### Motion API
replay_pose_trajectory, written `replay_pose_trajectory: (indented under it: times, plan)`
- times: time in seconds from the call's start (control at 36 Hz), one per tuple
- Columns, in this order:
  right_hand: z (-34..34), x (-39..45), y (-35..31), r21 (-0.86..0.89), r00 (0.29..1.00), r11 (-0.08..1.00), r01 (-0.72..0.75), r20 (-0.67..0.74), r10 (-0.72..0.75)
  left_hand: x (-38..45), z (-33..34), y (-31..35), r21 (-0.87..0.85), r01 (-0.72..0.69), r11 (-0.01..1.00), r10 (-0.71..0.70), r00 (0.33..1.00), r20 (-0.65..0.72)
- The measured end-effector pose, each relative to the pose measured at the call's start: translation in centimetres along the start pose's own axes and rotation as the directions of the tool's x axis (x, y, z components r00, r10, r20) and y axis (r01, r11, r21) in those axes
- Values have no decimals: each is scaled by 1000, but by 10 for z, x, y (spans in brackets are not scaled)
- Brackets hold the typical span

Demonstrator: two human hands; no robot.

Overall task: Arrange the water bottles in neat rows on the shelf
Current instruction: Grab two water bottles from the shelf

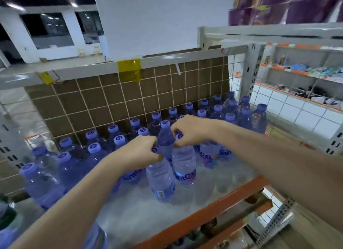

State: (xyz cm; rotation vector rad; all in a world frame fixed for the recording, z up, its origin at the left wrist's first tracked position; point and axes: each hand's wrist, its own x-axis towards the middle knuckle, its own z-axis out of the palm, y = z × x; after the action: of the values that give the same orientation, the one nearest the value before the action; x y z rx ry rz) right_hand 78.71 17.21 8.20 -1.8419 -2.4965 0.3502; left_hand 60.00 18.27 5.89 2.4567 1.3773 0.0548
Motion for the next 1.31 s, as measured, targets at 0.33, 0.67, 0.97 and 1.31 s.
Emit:
replay_pose_trajectory:
  times: [0.33,0.67,0.97,1.31]
  plan:
    - [7,11,58,-19,993,994,-107,40,108,61,20,21,-44,53,998,-54,998,-28]
    - [7,32,63,-47,991,997,-67,114,72,73,23,24,0,85,996,-85,996,33]
    - [0,35,54,-198,979,979,-40,186,78,67,23,28,6,118,993,-118,993,0]
    - [-2,36,-12,-107,969,976,190,-141,-204,0,-24,-8,-40,112,993,-117,975,-190]
